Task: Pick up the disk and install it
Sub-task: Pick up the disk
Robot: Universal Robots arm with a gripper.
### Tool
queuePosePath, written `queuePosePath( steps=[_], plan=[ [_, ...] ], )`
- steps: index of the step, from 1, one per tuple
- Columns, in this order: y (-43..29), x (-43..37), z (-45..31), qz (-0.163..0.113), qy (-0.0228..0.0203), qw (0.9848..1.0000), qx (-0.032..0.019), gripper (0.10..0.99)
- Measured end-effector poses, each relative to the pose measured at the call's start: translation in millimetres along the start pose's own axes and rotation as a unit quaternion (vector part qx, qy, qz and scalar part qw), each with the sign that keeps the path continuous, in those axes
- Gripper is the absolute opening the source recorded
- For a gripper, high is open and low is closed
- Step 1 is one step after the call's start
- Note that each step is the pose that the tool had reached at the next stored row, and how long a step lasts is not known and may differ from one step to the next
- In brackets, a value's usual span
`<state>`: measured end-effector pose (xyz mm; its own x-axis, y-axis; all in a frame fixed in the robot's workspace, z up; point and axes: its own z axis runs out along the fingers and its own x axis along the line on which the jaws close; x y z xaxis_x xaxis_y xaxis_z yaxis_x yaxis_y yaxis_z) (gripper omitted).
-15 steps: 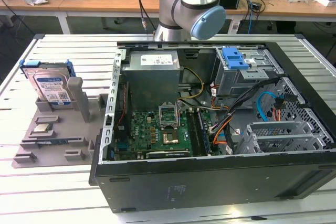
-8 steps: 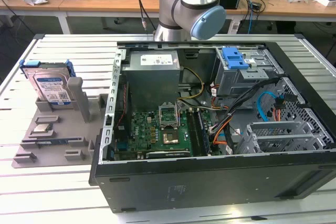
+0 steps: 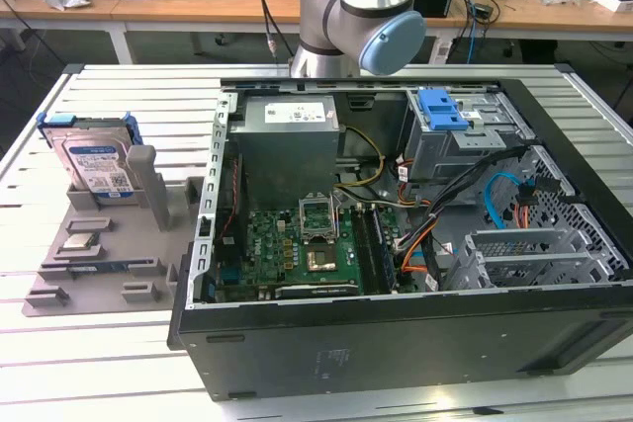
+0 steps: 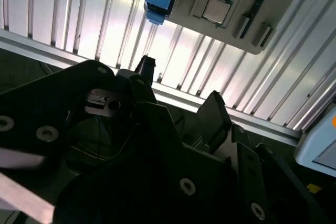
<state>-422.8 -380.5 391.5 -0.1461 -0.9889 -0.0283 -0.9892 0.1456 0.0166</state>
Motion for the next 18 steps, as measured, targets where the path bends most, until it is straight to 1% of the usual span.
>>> queuePosePath(
  steps=[1, 3, 5, 8, 13, 15, 17, 18],
  plan=[
    [-0.2, 0.0, 0.2, -0.006, 0.0001, 1.0, -0.0002, 0.6],
    [-3.0, -0.4, 0.6, -0.012, 0.0005, 0.9999, -0.0004, 0.6],
    [-7.2, -1.2, 1.3, -0.013, 0.0007, 0.9999, -0.0004, 0.6],
    [-16.8, -3.6, 4.9, -0.017, 0.0022, 0.9999, -0.0003, 0.6],
    [-25.9, -7.0, 10.7, -0.023, 0.0041, 0.9997, -0.0002, 0.6],
    [-30.4, -9.6, 15.3, -0.026, 0.005, 0.9996, -0.0002, 0.6],
    [-32.9, -11.6, 19.4, -0.03, 0.0051, 0.9995, -0.0002, 0.6],
    [-35.7, -14.2, 23.3, -0.034, 0.0053, 0.9994, -0.0004, 0.6]
  ],
)
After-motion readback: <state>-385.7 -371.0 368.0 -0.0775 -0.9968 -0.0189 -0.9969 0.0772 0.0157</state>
